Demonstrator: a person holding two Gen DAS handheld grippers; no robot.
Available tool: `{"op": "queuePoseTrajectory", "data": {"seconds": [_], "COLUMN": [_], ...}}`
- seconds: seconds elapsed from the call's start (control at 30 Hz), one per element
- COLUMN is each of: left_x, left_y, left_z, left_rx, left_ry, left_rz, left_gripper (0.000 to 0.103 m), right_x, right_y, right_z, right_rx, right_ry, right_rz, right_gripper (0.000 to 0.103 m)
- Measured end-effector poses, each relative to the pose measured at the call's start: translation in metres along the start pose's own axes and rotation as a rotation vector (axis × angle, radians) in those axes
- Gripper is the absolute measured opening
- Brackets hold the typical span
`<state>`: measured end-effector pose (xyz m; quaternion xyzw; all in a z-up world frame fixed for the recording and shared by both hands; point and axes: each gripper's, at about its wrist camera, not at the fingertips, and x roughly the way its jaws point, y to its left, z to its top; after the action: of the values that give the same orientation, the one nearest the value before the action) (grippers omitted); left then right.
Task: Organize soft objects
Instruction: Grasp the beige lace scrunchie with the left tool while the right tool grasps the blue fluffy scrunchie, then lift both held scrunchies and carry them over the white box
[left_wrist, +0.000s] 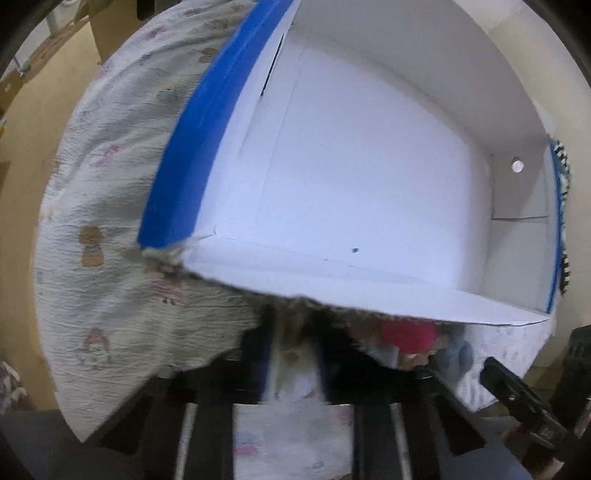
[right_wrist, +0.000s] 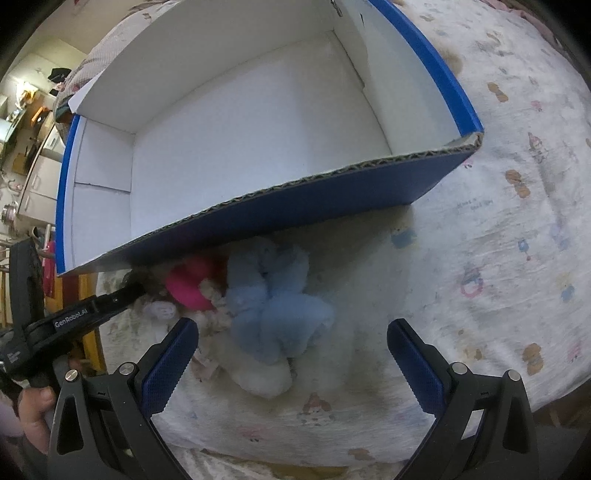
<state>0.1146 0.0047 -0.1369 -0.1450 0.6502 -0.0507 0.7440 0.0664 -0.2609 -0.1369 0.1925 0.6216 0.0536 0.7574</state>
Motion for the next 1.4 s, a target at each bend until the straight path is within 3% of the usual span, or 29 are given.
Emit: {"op": "queuePoseTrajectory", "data": {"seconds": [0.07, 0.4, 0.57, 0.7, 0.77, 0.8, 0.83, 1.07, 1.1, 1.13, 1.17, 1.2, 1.4], "left_x": [-0.003, -0.070, -0.101, -0.105, -0.100, -0.097, -0.095, -0.084, -0.083, -0.082, -0.081, -0.081, -0.083], "left_y": [0.001, 0.003, 0.017, 0.026, 0.035, 0.039, 0.043, 0.026, 0.024, 0.021, 0.019, 0.018, 0.016], "left_z": [0.000, -0.017, -0.030, -0.036, -0.037, -0.037, -0.037, -0.039, -0.039, -0.039, -0.039, -0.039, -0.041], "left_rx": [-0.010, 0.024, 0.039, 0.048, 0.027, 0.007, -0.012, 0.038, 0.046, 0.055, 0.063, 0.067, 0.086], "left_ry": [-0.005, -0.180, -0.240, -0.239, -0.222, -0.219, -0.221, -0.254, -0.257, -0.259, -0.262, -0.264, -0.293], "left_rz": [-0.032, -0.117, -0.036, 0.054, 0.080, 0.088, 0.092, 0.153, 0.156, 0.159, 0.164, 0.166, 0.194], "left_gripper": [0.006, 0.006, 0.006, 0.006, 0.006, 0.006, 0.006, 0.006, 0.006, 0.006, 0.006, 0.006, 0.006], "right_x": [0.004, 0.009, 0.001, -0.002, 0.004, 0.008, 0.012, 0.037, 0.037, 0.036, 0.033, 0.027, -0.014], "right_y": [0.005, 0.010, -0.001, -0.008, -0.008, -0.009, -0.009, -0.013, -0.014, -0.013, -0.012, -0.010, -0.003], "right_z": [0.001, 0.000, 0.005, 0.008, 0.009, 0.009, 0.009, 0.006, 0.005, 0.007, 0.007, 0.006, -0.003], "right_rx": [-0.009, -0.020, 0.044, 0.080, 0.079, 0.080, 0.082, 0.088, 0.090, 0.086, 0.072, 0.053, 0.012], "right_ry": [-0.005, -0.007, -0.049, -0.067, -0.044, -0.026, -0.005, 0.077, 0.078, 0.072, 0.056, 0.031, -0.061], "right_rz": [-0.005, -0.011, 0.031, 0.060, 0.072, 0.080, 0.085, 0.010, 0.026, 0.036, 0.031, 0.032, 0.170], "right_gripper": [0.103, 0.103, 0.103, 0.103, 0.091, 0.077, 0.070, 0.063, 0.040, 0.026, 0.025, 0.018, 0.016]}}
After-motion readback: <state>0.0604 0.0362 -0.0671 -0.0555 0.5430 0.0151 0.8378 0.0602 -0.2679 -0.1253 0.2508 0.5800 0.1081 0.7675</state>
